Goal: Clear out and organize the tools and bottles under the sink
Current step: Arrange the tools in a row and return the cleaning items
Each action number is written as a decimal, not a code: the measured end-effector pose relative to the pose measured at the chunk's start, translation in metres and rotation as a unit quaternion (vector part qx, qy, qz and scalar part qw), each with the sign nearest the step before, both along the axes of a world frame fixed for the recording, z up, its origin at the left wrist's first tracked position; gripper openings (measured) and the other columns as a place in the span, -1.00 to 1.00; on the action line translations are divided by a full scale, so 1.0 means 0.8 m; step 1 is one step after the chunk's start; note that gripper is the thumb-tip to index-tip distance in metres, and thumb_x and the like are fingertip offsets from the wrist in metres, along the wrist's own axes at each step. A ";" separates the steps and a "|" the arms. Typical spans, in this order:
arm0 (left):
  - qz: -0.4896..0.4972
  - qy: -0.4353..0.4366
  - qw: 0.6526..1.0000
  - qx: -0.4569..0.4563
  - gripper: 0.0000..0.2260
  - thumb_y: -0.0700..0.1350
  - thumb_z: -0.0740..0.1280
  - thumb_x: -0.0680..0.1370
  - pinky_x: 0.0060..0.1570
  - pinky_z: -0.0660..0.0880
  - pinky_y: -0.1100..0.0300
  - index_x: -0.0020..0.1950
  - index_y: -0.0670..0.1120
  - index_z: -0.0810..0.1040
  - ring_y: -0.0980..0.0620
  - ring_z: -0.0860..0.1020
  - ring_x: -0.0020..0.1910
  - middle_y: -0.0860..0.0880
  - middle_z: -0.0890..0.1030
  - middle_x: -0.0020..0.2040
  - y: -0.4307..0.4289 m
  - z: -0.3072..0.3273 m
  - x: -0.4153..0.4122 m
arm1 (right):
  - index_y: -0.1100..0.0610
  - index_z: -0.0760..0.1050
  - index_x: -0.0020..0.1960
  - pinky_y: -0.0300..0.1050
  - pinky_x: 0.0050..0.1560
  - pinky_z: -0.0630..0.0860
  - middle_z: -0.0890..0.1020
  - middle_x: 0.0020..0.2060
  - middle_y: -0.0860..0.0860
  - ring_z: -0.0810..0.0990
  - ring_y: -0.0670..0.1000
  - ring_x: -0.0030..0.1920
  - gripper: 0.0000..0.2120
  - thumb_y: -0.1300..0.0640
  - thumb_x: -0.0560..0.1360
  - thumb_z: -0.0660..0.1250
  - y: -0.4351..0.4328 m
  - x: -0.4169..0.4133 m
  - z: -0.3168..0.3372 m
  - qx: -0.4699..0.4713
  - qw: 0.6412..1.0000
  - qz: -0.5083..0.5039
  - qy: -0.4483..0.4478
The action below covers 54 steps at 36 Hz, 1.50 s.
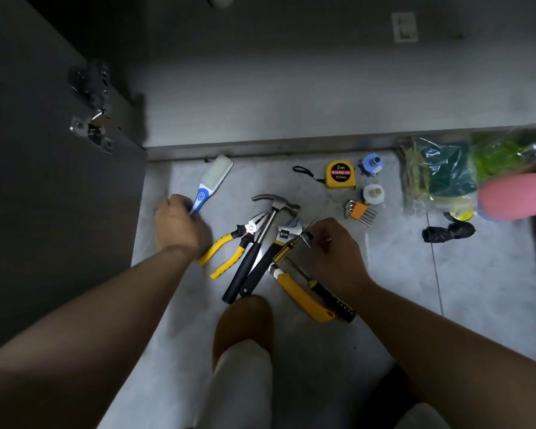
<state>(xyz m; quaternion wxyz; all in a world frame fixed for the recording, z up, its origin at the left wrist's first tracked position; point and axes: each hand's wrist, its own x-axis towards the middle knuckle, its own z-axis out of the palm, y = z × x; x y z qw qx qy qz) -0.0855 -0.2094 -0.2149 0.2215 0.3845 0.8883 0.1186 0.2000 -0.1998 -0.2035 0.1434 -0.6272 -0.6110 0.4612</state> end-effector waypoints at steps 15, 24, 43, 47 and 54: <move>-0.081 -0.325 0.939 0.082 -0.88 -0.28 0.32 0.63 0.03 0.52 -0.16 0.15 -0.19 0.46 -0.19 0.58 -0.05 -0.27 0.58 0.02 0.003 0.053 0.121 | 0.11 0.61 0.06 -0.06 -0.17 0.54 0.64 -0.18 0.12 0.58 0.05 -0.20 -0.88 0.20 0.54 0.37 0.055 -0.003 0.057 -0.264 0.944 -0.051 0.190; -0.210 -0.466 0.859 0.042 -0.82 -0.32 0.34 0.62 -0.18 0.57 0.31 0.20 -0.34 0.48 0.18 0.65 -0.19 -0.23 0.63 0.01 0.026 0.065 0.244 | 0.31 0.60 0.10 -0.19 -0.25 0.52 0.66 -0.10 0.26 0.59 0.04 -0.18 -0.78 0.16 0.56 0.40 0.080 0.095 0.099 -0.195 0.961 -0.148 0.126; -0.419 -0.283 0.861 0.060 -0.85 -0.27 0.33 0.61 -0.07 0.41 0.39 0.11 -0.07 0.62 0.09 0.55 0.02 -0.03 0.55 0.06 0.049 0.030 0.267 | 0.28 0.49 -0.02 -0.22 -0.43 0.60 0.67 -0.16 0.19 0.70 -0.05 -0.39 -0.90 0.32 0.65 0.22 0.033 0.329 0.042 -0.262 0.809 -0.506 0.146; -0.414 -0.263 0.871 0.041 -0.78 -0.27 0.32 0.60 -0.05 0.39 0.40 0.08 0.05 0.60 0.20 0.51 0.04 0.04 0.50 0.04 0.044 0.023 0.251 | 0.30 0.46 0.10 -0.18 -0.37 0.64 0.67 -0.04 0.23 0.72 -0.01 -0.33 -0.90 0.31 0.66 0.19 0.053 0.331 0.019 -0.266 0.805 -0.510 0.147; -0.430 -0.248 0.866 0.060 -0.73 -0.32 0.33 0.58 -0.03 0.42 0.45 0.10 0.05 0.62 0.31 0.51 0.04 0.10 0.50 0.03 0.040 0.013 0.238 | 0.35 0.52 0.00 -0.05 -0.11 0.69 0.65 -0.01 0.29 0.70 0.07 -0.27 -0.91 0.43 0.50 0.36 0.069 0.354 -0.009 -0.207 0.813 -0.542 0.056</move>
